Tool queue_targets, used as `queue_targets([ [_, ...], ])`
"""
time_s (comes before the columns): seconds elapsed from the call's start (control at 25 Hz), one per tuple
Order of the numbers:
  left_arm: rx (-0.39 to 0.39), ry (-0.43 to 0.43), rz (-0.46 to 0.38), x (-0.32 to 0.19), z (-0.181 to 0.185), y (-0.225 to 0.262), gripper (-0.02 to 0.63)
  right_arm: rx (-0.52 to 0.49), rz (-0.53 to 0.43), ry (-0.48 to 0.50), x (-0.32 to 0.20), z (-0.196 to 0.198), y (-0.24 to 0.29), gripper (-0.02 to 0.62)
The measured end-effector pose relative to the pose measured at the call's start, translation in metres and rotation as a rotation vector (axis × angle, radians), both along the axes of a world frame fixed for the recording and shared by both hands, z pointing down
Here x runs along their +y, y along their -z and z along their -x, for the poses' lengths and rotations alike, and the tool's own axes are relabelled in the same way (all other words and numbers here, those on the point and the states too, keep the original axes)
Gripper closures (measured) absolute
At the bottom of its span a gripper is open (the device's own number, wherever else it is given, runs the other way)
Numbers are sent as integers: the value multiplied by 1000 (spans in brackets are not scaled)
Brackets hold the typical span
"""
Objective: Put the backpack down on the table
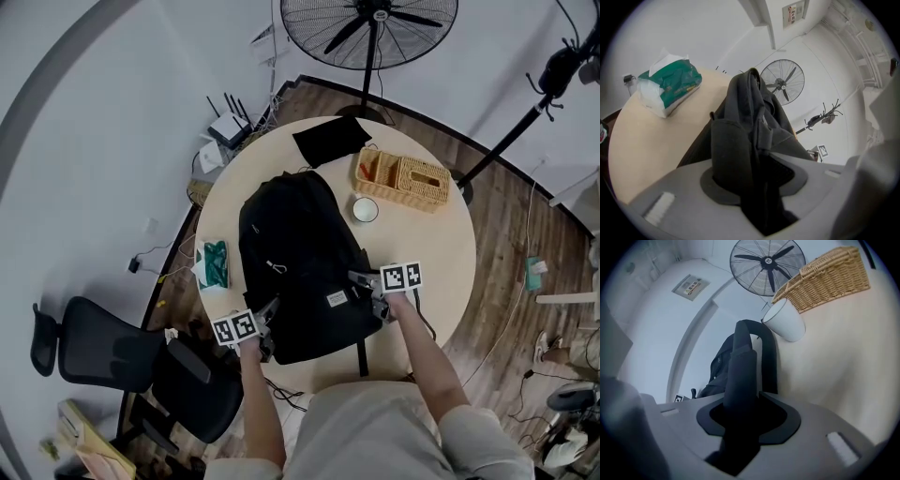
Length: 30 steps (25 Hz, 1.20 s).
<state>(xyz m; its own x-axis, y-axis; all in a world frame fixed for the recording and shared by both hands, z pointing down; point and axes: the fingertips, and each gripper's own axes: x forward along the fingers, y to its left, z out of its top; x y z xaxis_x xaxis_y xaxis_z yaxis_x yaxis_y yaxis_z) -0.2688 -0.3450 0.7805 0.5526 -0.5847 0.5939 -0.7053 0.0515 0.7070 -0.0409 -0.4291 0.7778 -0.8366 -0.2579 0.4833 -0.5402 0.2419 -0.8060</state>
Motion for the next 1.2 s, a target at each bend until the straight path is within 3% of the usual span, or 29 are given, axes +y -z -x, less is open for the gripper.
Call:
queue_targets([
  [0.4,52,10,37,-4,3,-11,359,-51,97,-18,-2,1,-12,442],
  [0.68,43,12,54,-5,4,-18,336,46,70,-8,-4,-1,-20,421],
  [0.8,-22,7,58,-4,7,-19,316,153,8,-15,-5,-5,-16,411],
  [0.96,-173,-6,26,-4,13,-8,305,324,-147,-72,-13,-20,6,411],
  [1.2,-307,44,-51,7,32,12,305,343,-305,-121,-5,-34,53,413],
])
